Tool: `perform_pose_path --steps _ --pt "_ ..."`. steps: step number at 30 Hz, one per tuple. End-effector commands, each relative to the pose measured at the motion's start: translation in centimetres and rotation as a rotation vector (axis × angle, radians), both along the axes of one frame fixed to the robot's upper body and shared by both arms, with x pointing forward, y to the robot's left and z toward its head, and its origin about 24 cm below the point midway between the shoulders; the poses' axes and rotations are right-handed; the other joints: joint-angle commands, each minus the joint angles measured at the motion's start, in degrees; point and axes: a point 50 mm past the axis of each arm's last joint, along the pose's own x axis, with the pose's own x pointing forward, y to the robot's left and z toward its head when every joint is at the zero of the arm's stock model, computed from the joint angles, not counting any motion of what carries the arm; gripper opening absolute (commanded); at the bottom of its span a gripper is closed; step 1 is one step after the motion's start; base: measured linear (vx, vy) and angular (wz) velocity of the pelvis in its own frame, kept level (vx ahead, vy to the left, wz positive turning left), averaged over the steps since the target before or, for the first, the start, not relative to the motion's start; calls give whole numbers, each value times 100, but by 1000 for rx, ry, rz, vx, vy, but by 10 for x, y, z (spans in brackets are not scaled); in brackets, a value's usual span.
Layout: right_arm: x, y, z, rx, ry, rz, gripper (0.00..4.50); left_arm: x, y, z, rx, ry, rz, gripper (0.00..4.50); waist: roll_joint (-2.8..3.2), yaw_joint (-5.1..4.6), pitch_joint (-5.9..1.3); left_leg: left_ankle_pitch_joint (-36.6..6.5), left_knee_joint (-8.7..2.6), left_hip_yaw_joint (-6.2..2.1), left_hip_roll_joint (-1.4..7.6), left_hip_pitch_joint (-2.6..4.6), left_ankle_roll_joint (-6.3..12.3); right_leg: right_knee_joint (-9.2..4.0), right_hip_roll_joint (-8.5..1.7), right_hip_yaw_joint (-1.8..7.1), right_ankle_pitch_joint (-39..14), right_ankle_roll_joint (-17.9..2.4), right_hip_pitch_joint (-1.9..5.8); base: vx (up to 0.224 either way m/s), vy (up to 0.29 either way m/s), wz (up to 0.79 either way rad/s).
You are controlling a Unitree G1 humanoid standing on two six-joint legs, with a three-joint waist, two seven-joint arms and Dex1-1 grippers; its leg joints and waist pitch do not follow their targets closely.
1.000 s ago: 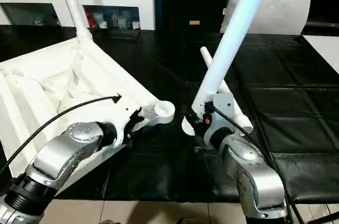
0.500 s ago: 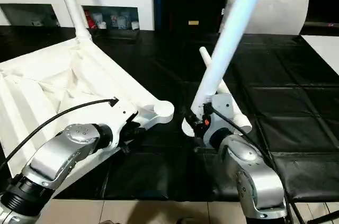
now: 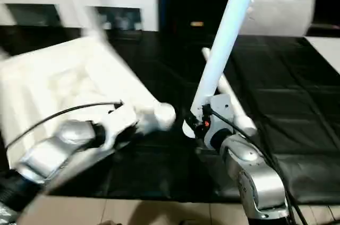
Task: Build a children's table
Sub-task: Rotate table base, then insert table leg to table base
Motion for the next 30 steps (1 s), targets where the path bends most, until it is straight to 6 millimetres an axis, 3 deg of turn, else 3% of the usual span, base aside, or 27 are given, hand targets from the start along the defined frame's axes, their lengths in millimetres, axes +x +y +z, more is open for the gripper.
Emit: perform_pose_path --steps 1,3,7,10,16,22,30 --pt "5 -3 10 11 -50 -2 191 -9 -16 -1 -36 -2 -162 0 14 -53 -366 -1987 -423 15 72 215 -134 -563 -298 216 -2834 -384 99 0 0 0" --pt "6 -4 11 9 -54 -3 191 -8 -15 0 -62 1 -185 0 0 -33 -385 -1887 -448 9 68 159 -171 -505 -320 229 -2627 -436 178 0 0 0" --pt "6 -5 12 7 -55 0 191 -5 -10 -1 -72 -7 -178 0 -20 -35 -383 -1735 -442 37 51 126 -144 -486 -335 257 -2549 -451 203 0 0 0" --pt "6 -5 12 5 -51 19 191 0 -5 -4 -82 3 -134 0 -36 -64 -375 -1731 -428 47 35 120 -114 -512 -342 249 -2863 -353 210 0 0 0" --pt "0 4 19 36 -16 184 191 4 4 -7 -145 63 -33 0 -73 -142 -335 -1973 -393 28 -21 131 -67 -657 -339 176 -3872 3 176 0 0 0" --pt "-2 14 26 57 -6 312 191 5 9 -9 -180 87 -52 0 -75 -258 -332 -2214 -373 2 -36 170 -29 -710 -321 118 -4086 49 127 0 0 0" --pt "0 23 23 27 65 417 191 7 11 -9 -129 66 -83 0 -87 -270 -353 -2194 -362 6 -37 190 20 -740 -359 48 -4089 63 130 0 0 0"
